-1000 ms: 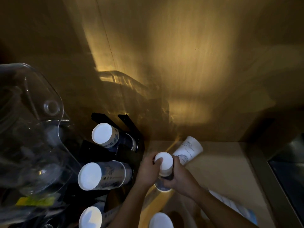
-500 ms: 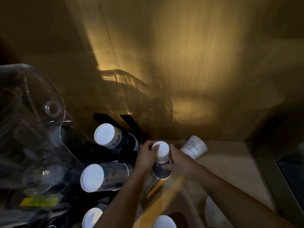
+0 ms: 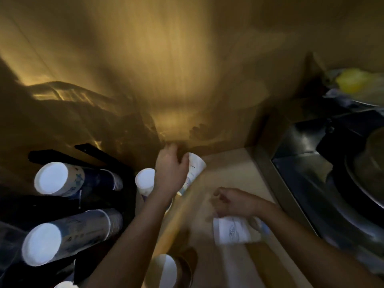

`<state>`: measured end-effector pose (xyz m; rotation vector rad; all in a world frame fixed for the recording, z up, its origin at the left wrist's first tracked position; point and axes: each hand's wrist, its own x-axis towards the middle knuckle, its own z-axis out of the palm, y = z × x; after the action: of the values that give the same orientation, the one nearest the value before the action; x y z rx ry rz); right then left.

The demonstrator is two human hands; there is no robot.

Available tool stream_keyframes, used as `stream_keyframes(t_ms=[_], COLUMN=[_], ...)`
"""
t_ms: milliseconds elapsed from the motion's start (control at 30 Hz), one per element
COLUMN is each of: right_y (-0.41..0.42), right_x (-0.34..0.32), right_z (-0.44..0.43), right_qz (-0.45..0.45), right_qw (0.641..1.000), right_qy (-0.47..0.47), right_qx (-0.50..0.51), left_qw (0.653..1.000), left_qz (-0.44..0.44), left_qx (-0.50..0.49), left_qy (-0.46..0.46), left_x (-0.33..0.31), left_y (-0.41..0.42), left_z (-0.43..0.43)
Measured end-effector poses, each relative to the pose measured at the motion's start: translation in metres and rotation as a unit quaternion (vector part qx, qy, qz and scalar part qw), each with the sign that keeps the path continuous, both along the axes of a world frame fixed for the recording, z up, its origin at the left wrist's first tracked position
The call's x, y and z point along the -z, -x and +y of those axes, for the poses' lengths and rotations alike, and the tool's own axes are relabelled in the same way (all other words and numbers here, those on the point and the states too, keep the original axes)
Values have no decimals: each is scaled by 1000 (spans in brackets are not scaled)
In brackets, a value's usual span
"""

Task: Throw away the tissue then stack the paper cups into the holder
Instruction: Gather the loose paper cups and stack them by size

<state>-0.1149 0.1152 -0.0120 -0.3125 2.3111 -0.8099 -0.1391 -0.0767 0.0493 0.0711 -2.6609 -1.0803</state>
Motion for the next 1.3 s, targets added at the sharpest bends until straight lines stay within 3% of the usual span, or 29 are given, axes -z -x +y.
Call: stream_keyframes(t_ms=[133,300,633,733,833,1067,1300], right_y=[-18,-37,-50,-45,-40,-37,-39], right_x=[8,30,58,63,69,79,74], right_z=[27,44,57,57,56,54,52], right_qz=[-26,45,31,40,58,63,43], right_qw=[998,981,988,991,991,991,976], right_qy=[-51,-179,-150,-122,-96,-52,2], right_qx=[-31,-67,22,42,69,110,215], left_qw=[983,925,915,934,962,980,954], left_qz=[-127,-272,-325,-321,-249,-86,-171], left_qx=[98,90,13,2,-1,6,182], left_qy=[91,249,240,156,109,179,164], left_x=[42,91,119,112,91,39,58], left_y=[12,17,26,31,35,25,2], left_z=[20,12,-3,-6,-4,-5,-5])
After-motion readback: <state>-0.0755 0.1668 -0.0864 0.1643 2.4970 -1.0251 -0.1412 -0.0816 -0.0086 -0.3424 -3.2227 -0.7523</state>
